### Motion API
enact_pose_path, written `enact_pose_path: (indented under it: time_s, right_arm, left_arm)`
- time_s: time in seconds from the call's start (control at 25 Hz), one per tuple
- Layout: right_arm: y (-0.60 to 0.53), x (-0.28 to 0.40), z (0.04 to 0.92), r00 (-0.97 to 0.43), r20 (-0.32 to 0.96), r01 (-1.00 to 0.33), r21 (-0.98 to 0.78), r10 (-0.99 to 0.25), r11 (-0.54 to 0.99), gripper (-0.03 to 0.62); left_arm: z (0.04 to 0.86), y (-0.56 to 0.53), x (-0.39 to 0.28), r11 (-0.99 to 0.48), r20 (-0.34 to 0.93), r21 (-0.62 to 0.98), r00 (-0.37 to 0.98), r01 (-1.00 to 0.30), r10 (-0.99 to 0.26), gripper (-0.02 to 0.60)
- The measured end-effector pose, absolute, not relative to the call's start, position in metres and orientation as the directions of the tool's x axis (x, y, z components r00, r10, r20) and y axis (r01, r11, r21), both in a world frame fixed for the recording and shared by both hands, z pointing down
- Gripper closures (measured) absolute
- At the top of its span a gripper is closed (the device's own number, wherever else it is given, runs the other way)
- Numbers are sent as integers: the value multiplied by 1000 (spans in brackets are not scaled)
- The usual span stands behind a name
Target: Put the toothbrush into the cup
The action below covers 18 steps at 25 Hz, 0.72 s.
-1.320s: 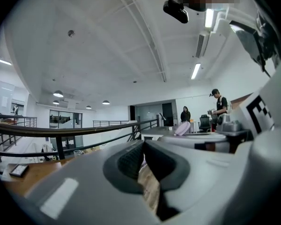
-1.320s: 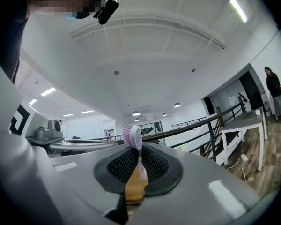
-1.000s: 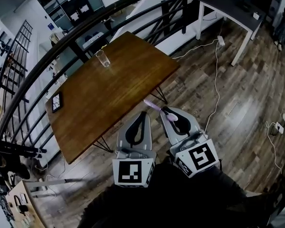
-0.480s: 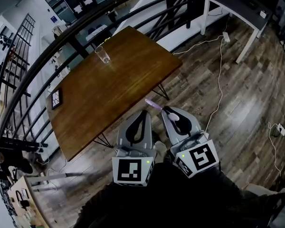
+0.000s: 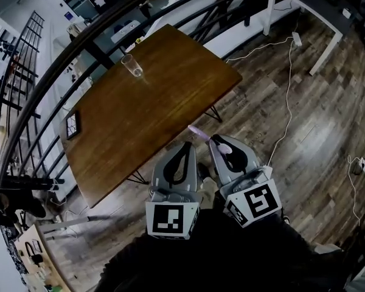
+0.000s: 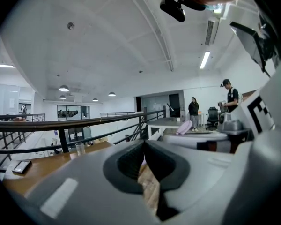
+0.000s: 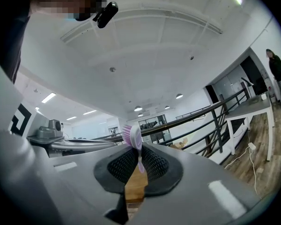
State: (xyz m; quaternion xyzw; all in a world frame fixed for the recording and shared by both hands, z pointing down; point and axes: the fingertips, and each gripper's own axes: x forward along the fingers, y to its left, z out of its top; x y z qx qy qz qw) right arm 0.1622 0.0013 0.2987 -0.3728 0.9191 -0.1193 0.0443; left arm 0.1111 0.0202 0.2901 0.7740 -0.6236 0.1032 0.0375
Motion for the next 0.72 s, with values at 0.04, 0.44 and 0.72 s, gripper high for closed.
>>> enact_pose_path:
  time_s: [0.04,0.44,0.72]
  right_arm:
    - [-4,157,300,-724,14,-670,-251,-690,698,569]
    - [-83,97,299,-779,35,-614,-242,-626,751,569]
    - [-138,30,295,-819,30,-562,-239,-573,792,569]
  left_arm:
    - [291,14,105,-209,208,-64,192,-976,-959,572]
    - [292,-63,48,-129,222,-38,117,-991,-968,572]
    - [283,-113,-15,-61,213,-48,49,-997,-976,572]
